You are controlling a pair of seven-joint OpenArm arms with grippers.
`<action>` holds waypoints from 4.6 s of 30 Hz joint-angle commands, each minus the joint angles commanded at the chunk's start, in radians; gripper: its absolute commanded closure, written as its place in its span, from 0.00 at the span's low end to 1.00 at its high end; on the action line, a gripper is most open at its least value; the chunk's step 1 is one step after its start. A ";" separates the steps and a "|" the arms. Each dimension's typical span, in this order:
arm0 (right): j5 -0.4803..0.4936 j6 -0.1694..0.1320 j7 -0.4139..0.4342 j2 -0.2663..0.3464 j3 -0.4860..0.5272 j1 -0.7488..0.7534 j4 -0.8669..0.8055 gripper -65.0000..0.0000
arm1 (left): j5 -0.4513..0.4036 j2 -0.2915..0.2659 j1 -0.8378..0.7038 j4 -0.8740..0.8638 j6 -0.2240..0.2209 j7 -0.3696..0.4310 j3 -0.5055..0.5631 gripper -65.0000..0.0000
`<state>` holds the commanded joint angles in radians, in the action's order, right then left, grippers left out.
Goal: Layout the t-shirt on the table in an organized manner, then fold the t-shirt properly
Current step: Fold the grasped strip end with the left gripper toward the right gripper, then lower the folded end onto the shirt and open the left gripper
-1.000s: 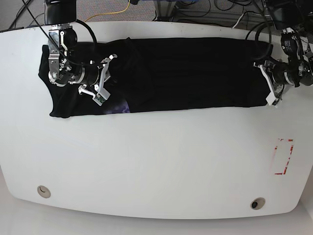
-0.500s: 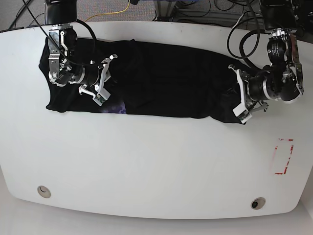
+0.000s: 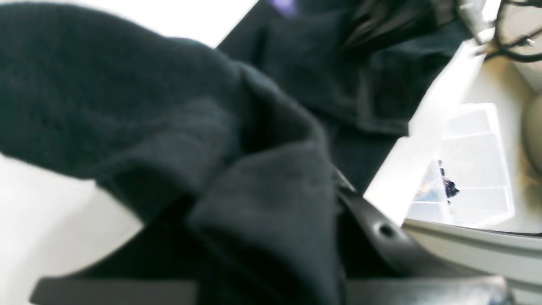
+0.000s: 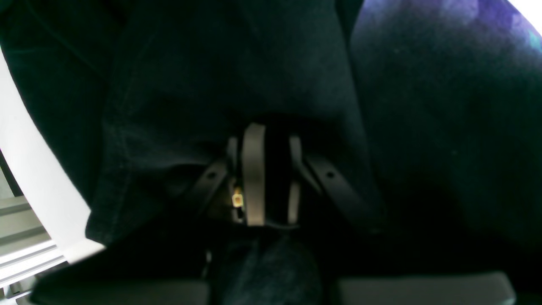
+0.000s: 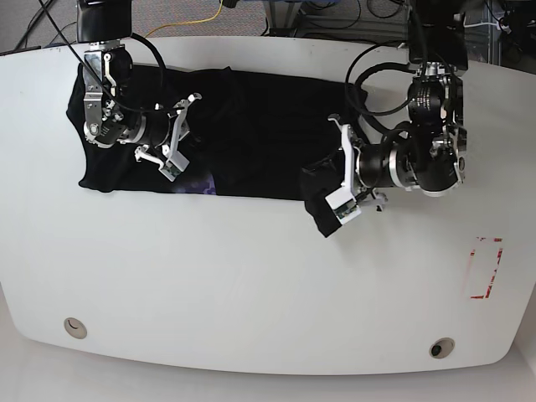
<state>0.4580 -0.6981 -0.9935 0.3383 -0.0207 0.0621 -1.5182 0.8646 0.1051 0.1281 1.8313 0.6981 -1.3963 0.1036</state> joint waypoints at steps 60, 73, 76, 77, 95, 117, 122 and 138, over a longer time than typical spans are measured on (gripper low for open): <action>0.000 0.000 0.000 -0.015 0.002 -0.012 0.000 0.89 | -0.341 -0.060 0.087 -0.055 -0.035 0.104 -0.075 0.83; 0.000 0.000 0.000 -0.032 0.002 -0.012 0.000 0.89 | -0.500 -0.066 0.002 -0.057 -0.107 0.113 0.071 0.87; 0.000 0.000 0.000 -0.032 0.002 -0.012 0.000 0.89 | -0.526 -0.066 -0.015 -0.055 -0.107 0.124 0.100 0.87; 0.000 0.000 0.000 -0.032 0.002 -0.012 0.000 0.89 | -0.539 -0.066 -0.021 -0.055 -0.107 0.131 0.110 0.87; 0.000 0.000 0.000 -0.032 0.002 -0.012 0.000 0.89 | -0.399 -0.061 -0.069 -0.049 -0.056 0.107 0.242 0.87; 0.000 0.000 0.000 -0.037 0.002 -0.012 0.000 0.89 | -0.226 -0.133 -0.012 -0.049 0.000 0.108 0.302 0.87; 0.000 0.000 0.000 -0.037 0.002 -0.012 0.000 0.89 | -0.222 -0.126 0.000 -0.046 0.000 0.108 0.192 0.87; 0.000 0.000 0.000 -0.041 -0.002 -0.012 0.000 0.89 | -0.368 -0.003 -0.028 -0.043 0.000 0.248 0.032 0.87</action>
<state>0.4580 -0.6981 -0.9935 0.2969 -0.0222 0.0499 -1.5182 0.4964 0.1020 0.1005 1.7883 0.6981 -1.1485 0.1358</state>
